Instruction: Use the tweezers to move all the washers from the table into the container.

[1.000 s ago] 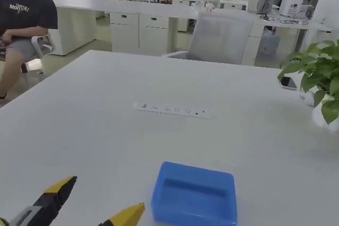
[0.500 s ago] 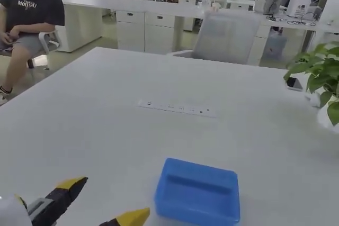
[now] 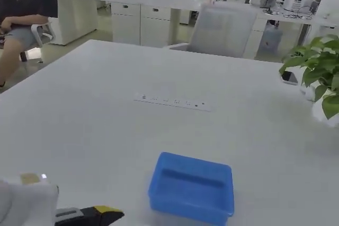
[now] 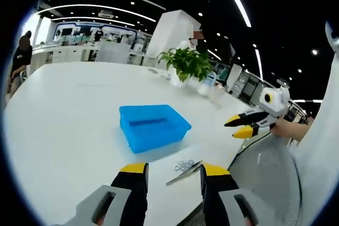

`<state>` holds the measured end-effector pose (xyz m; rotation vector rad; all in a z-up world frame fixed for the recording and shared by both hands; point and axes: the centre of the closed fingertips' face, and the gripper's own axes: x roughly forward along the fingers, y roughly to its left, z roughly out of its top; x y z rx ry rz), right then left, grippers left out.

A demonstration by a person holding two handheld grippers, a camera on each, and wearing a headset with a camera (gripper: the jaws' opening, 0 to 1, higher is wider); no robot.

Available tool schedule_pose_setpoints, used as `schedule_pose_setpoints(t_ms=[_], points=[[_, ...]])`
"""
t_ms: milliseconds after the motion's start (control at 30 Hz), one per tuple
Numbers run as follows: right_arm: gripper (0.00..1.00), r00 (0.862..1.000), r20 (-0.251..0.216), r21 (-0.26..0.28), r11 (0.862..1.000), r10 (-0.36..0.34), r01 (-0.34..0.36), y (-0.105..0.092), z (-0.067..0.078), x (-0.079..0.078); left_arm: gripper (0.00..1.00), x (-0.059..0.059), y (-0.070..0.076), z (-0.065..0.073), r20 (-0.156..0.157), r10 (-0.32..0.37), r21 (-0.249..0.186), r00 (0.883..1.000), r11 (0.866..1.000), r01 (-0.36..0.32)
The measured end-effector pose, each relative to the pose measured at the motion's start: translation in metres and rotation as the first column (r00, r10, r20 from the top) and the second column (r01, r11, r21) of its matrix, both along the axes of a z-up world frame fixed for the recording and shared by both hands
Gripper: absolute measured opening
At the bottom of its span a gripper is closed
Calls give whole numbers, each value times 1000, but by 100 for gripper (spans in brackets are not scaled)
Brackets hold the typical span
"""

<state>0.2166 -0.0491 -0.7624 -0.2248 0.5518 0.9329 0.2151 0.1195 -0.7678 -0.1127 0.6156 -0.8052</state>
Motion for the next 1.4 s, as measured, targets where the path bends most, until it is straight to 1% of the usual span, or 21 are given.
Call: schedule_pose_setpoints(t_ms=[100,200,333,400,500,633,667,733,767,800,833,900,967,1000,1033,1100,1133,1200,1300,1367,1400], points=[[21,1000,-9,-19,999,28,-28,10,-6,-1,33,-5,-5,-14,-49,-73,67,996,995,76],[19,999,-14,-49,997,53,-53,15,-11,-2,29,-8,-9,-23,-70,-125,117,990,984,132],[16,997,-18,-74,994,76,-77,22,-19,-3,22,-10,-14,-36,-82,-209,198,975,955,221],[16,996,-26,-86,993,82,-84,25,-22,-2,22,-10,-17,-43,-83,-253,255,964,930,266],[14,994,-35,-109,989,101,-104,30,-28,-2,19,-9,-23,-50,-97,-290,277,952,911,306],[13,985,-34,-221,960,169,-172,32,-41,-5,17,-7,-26,-64,-115,-359,359,926,854,376],[13,982,-28,-256,948,189,-190,32,-45,-5,16,-6,-30,-66,-122,-360,347,925,858,379],[13,973,-45,-275,934,225,-228,36,-50,-9,16,-2,-32,-69,-123,-361,343,925,859,381],[13,973,-45,-280,932,227,-231,37,-51,-9,15,-1,-32,-72,-132,-370,353,920,849,392],[13,972,-41,-287,929,233,-235,37,-52,-8,14,0,-32,-75,-140,-383,372,913,834,407],[12,968,-44,-296,923,245,-247,38,-53,-9,14,1,-30,-79,-148,-406,405,902,807,430],[12,967,-44,-300,919,253,-254,38,-54,-8,12,2,-31,-81,-152,-433,438,889,776,453],[11,965,-49,-296,919,257,-260,39,-54,-7,10,3,-34,-83,-154,-457,449,876,758,474],[11,965,-50,-293,919,259,-262,39,-54,-7,9,4,-34,-84,-154,-485,475,861,728,495],[11,964,-51,-293,919,260,-263,40,-54,-6,8,4,-34,-85,-155,-491,483,857,720,499],[11,962,-55,-297,916,266,-270,40,-55,-6,6,5,-34,-89,-156,-528,529,835,669,522],[11,961,-53,-302,913,271,-274,39,-55,-6,4,6,-35,-89,-142,-556,555,819,640,531],[10,959,-55,-305,910,278,-281,40,-56,-5,2,3,-36,-91,-157,-586,571,795,602,557],[10,958,-57,-304,909,280,-284,40,-57,-4,2,2,-37,-93,-160,-610,592,776,570,570],[10,958,-59,-304,909,280,-284,39,-58,-4,1,2,-37,-96,-159,-632,610,758,541,579],[10,958,-59,-305,909,279,-284,39,-58,-3,1,3,-39,-94,-139,-659,623,739,522,582]])
